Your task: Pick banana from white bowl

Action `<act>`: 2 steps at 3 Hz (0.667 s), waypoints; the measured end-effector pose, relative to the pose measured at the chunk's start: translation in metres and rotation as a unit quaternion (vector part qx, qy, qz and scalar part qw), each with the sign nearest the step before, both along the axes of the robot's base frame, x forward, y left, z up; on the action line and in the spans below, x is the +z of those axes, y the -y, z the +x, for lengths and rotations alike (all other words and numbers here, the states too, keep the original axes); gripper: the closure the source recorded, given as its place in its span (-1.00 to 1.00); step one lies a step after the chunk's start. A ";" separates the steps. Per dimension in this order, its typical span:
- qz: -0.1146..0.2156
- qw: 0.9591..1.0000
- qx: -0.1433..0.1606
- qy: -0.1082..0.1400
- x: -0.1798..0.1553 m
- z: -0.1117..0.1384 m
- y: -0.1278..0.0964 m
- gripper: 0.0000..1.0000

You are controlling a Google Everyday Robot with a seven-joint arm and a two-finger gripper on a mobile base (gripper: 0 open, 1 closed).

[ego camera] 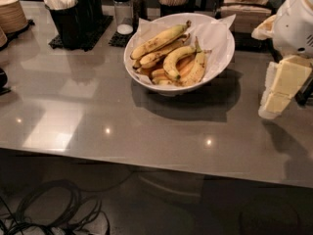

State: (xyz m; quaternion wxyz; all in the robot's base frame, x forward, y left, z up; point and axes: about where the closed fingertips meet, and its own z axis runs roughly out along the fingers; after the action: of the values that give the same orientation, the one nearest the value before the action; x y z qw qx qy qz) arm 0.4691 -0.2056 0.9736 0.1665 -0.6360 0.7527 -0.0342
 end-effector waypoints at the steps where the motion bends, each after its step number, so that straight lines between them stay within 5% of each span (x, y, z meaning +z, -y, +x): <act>1: 0.018 0.996 0.083 -0.003 -0.008 0.048 -0.028 -1.00; 2: 0.040 0.987 0.154 0.010 -0.012 0.109 -0.073 -1.00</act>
Offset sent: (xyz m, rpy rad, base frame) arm 0.1582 0.1108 -0.0190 0.1120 -0.0029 0.4574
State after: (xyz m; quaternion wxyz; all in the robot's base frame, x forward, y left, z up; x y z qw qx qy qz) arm 0.5784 -0.1326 0.9619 0.2025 -0.7368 0.6449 0.0158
